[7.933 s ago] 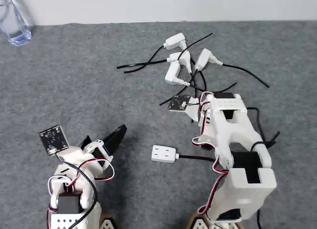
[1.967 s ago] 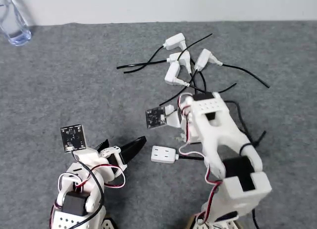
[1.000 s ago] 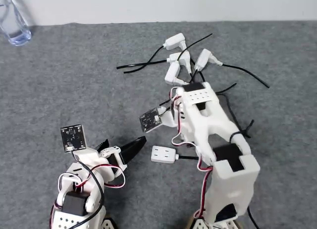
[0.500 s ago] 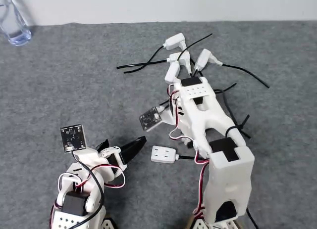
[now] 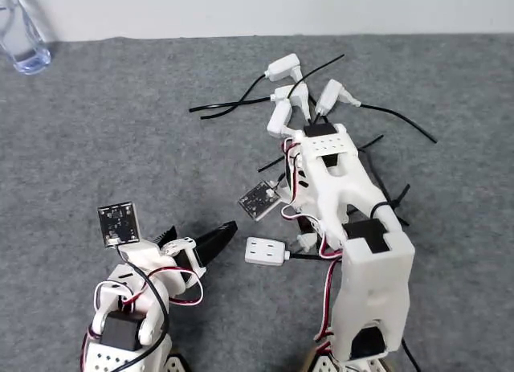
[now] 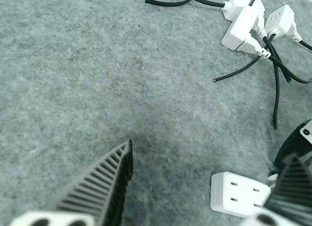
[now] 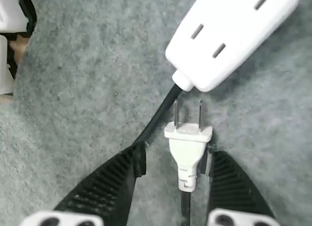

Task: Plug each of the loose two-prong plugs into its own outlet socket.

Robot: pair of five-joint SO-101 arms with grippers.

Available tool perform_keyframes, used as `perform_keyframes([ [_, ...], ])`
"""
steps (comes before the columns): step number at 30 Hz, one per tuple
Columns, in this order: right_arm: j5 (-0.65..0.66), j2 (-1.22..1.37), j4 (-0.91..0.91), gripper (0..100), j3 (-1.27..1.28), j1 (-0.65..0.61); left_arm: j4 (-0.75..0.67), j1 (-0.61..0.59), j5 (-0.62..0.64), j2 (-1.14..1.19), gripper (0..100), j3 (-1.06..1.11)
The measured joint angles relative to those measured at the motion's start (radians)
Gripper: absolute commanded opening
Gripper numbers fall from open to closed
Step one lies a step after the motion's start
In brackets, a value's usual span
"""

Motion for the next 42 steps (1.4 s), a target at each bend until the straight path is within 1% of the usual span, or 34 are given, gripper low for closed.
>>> perform_keyframes([
  [2, 0.000, 0.011, 0.000, 17.9, -0.015, 0.000, 0.000, 0.000, 0.000, 0.000, 43, 0.000],
  [5, -0.003, 0.020, 0.000, 12.8, -0.026, 0.000, 0.000, 0.000, 0.000, 0.000, 43, 0.000],
  [9, -0.048, 0.023, -0.023, 7.6, -0.031, -0.014, 0.000, 0.000, 0.000, 0.000, 43, 0.000],
  [13, -0.107, 0.025, -0.060, 9.7, -0.025, -0.031, 0.000, 0.000, 0.000, 0.000, 43, 0.000],
  [17, -0.127, 0.025, -0.058, 12.5, -0.025, -0.031, 0.000, 0.000, 0.000, 0.000, 43, 0.000],
  [20, -0.127, 0.025, -0.055, 13.9, -0.025, -0.031, 0.000, 0.000, 0.000, 0.000, 43, 0.000],
  [30, -0.130, 0.023, -0.052, 14.1, -0.017, -0.031, 0.000, 0.000, 0.000, 0.000, 43, 0.000],
  [36, -0.132, 0.023, -0.049, 21.5, -0.015, -0.029, 0.000, 0.000, 0.000, 0.000, 43, 0.000],
  [42, -0.132, 0.017, -0.048, 21.5, -0.003, -0.031, 0.000, 0.000, 0.000, 0.000, 43, 0.000],
])
